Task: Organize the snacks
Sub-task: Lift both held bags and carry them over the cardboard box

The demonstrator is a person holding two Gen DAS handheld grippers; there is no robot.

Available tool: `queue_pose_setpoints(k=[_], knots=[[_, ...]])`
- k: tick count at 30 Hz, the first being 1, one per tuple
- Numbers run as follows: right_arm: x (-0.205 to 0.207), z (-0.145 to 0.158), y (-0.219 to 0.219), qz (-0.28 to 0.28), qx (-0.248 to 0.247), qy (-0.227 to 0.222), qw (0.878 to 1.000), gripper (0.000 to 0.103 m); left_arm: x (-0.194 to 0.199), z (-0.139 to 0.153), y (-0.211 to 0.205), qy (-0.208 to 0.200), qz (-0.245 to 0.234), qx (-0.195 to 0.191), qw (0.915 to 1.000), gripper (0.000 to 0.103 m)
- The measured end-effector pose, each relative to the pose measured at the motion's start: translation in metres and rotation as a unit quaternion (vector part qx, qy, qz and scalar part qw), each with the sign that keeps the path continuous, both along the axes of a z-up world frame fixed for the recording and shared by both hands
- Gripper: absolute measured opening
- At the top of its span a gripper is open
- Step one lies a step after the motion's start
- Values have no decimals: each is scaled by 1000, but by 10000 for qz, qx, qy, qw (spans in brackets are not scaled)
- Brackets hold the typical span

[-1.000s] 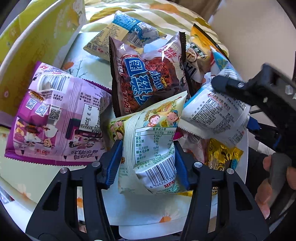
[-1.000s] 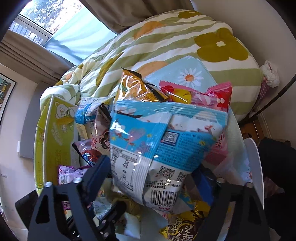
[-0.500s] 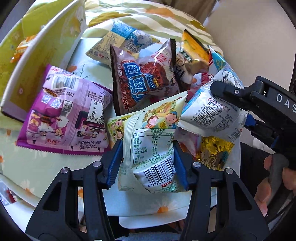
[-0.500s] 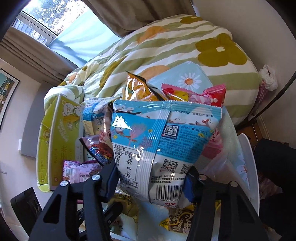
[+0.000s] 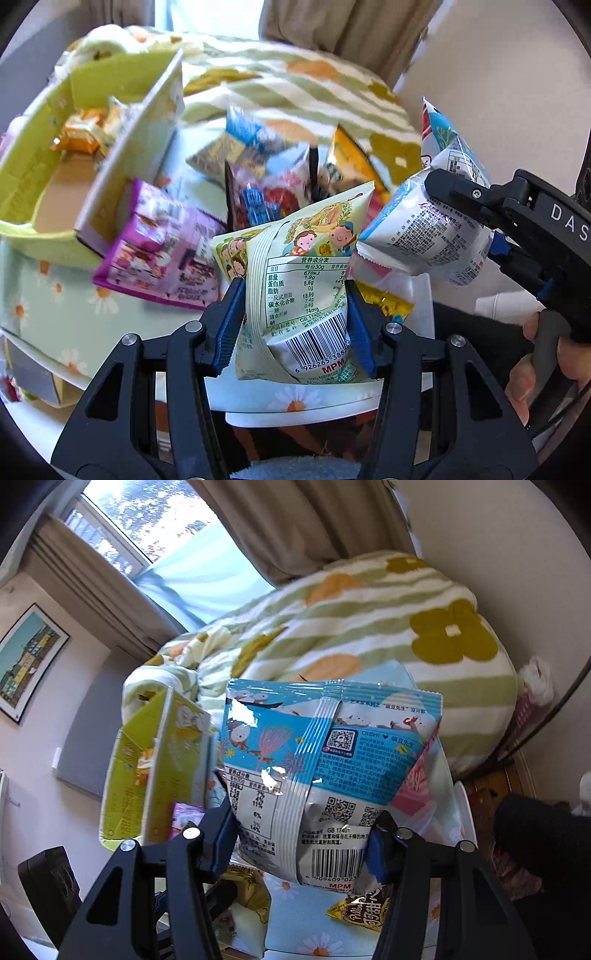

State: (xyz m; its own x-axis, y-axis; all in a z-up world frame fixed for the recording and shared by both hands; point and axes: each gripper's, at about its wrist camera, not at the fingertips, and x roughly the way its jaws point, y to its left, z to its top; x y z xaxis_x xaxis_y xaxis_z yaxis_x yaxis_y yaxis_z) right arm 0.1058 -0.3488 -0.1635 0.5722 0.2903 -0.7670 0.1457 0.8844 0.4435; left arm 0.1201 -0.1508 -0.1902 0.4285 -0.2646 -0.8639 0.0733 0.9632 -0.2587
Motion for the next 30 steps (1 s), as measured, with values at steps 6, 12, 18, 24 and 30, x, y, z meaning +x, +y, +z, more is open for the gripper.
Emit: queue_pose_setpoints(k=[6,12,18,24,30], knots=[[4,34,9,272,-15,-399,9988,53,-9,38,21,-458,291,61,9985,48],[17,66,37,592,-19,-731,9956,53,1,77,63,-863,606,147,9943,48],[40,84,85,957,26,-885,9915,53,26,105,126,-1078,950,349,9890,48],[73,87,148,1245,124,-869,9883,53,60,111,195,-998,1187,669,9856,49],[104,76,211,1525,97,-721,9856,53,100,87,252,-658,1080,1051,9864,49]])
